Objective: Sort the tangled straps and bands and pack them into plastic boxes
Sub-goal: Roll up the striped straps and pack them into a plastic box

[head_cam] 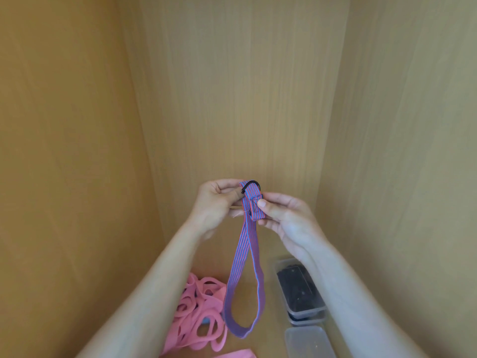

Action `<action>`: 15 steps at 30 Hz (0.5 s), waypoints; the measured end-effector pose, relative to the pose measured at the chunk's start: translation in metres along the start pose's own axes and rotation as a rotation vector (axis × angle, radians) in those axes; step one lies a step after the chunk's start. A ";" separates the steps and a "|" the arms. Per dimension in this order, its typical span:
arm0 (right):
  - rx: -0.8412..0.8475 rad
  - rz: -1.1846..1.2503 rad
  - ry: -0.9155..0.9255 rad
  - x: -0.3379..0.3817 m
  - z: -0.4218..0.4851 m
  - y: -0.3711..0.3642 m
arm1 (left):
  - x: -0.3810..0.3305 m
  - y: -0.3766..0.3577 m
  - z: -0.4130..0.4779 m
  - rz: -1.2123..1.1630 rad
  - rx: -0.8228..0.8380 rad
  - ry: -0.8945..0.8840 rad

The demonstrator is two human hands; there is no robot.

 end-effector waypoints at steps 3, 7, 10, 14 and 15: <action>-0.037 -0.098 0.020 0.000 -0.002 0.002 | 0.000 -0.001 0.000 -0.020 0.029 0.026; -0.088 -0.146 0.051 0.001 -0.002 0.003 | 0.001 0.000 0.001 -0.034 0.068 0.044; -0.093 -0.157 0.048 0.001 -0.002 0.004 | 0.002 0.001 0.002 -0.014 0.114 0.045; -0.068 -0.178 0.033 0.002 -0.003 0.004 | 0.001 0.003 0.002 0.003 0.081 0.026; -0.061 -0.180 0.022 0.003 -0.003 0.004 | 0.001 0.003 0.002 0.002 0.057 0.019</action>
Point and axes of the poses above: each hand's wrist, its own z-axis towards the middle knuckle, its own y-axis out of the back of the hand, x = y × z, the point moved 4 cm from there along z, towards the middle knuckle, and after that the axes turned 11 degrees about y, right-handed, at the moved point
